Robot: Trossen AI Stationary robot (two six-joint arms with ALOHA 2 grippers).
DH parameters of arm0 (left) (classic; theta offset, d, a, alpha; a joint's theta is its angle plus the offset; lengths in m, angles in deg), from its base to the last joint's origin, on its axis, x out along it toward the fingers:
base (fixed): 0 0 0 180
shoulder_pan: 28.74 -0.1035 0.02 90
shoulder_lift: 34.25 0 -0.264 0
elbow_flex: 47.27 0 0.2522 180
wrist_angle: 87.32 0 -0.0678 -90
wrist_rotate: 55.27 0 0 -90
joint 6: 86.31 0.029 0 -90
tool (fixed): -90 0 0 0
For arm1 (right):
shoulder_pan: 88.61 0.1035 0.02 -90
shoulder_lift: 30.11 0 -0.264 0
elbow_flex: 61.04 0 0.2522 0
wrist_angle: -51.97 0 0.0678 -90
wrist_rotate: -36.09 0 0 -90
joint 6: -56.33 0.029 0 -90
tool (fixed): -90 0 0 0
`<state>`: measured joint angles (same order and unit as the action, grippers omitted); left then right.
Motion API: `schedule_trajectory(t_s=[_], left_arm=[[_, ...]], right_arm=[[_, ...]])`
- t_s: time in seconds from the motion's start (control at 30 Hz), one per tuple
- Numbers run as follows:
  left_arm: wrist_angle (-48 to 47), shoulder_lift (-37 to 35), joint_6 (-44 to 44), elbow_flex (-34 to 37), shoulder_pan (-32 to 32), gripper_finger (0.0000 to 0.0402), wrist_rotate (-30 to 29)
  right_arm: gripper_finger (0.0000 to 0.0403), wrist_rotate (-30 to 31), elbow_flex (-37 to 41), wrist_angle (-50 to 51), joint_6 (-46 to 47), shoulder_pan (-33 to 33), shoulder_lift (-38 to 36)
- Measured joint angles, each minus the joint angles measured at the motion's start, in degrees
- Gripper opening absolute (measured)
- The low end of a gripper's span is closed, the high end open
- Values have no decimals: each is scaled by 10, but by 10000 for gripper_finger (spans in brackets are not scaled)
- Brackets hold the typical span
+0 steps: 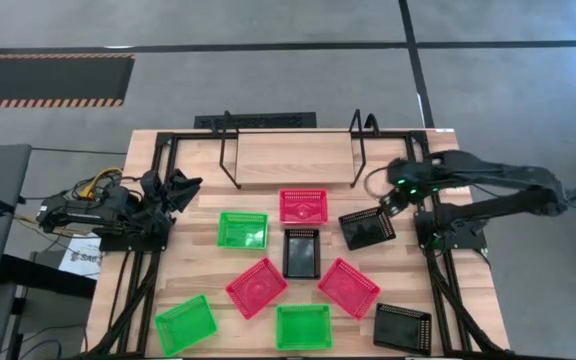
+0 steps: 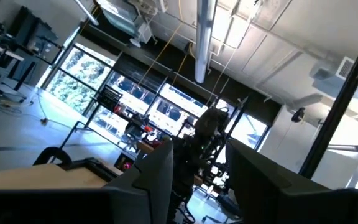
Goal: Stack baskets on shelf by color
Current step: Put the top right black bin on the shelf
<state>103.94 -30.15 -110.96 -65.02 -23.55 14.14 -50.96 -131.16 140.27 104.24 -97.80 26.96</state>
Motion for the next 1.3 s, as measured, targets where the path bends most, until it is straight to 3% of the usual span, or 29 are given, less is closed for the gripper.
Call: schedule_trajectory(t_s=[0.33, 0.53, 0.7, 1.0, 1.13, 1.3], left_arm=[[0, 0, 2, 0, 0, 135, -2], [0, 0, 0, 0, 0, 136, -2], [0, 0, -1, 0, 0, 136, -2], [0, 0, -2, 0, 0, 136, -2], [-3, 0, 0, 0, 0, 136, -2], [-11, 0, 0, 0, 0, 136, -2]], right_arm=[[170, 3, 1, 36, 7, 21, 154], [199, -15, 59, 5, 7, 21, 213], [215, -45, 111, -26, 7, 21, 240], [208, -74, 148, -162, 8, 21, 239], [176, -79, 155, -164, 11, 21, 239], [36, -84, 144, -145, 4, 20, 239]])
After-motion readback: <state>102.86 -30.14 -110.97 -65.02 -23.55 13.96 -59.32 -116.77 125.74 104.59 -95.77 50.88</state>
